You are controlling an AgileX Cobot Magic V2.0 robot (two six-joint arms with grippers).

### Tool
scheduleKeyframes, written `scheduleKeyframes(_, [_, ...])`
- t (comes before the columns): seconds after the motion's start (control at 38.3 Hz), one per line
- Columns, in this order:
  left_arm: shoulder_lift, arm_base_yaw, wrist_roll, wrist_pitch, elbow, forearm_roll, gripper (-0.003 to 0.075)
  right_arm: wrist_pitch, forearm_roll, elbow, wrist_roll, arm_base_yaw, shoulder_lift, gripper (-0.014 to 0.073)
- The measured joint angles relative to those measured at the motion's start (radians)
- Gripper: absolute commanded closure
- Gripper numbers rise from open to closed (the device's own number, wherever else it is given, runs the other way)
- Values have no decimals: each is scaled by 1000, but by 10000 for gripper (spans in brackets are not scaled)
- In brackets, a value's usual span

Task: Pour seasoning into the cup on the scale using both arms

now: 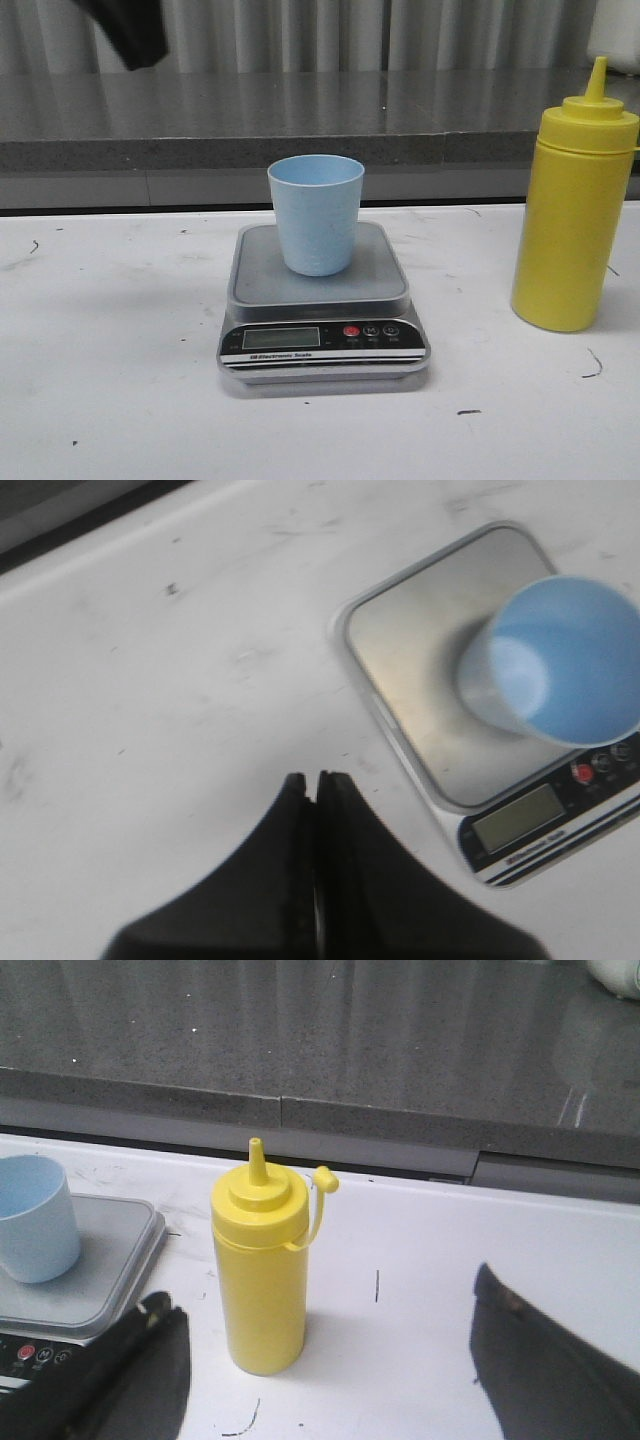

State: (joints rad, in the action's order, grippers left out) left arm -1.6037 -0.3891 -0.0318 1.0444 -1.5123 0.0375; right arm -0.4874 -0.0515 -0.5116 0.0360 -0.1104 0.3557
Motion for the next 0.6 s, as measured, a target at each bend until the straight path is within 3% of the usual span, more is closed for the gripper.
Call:
scheduleKeyframes(0.42, [481, 272, 26, -272, 564, 0, 740, 0, 0, 0, 0, 0, 0, -1])
scheduleKeyframes(0.6, [750, 323, 32, -377, 763, 0, 740, 0, 0, 0, 0, 0, 0, -1])
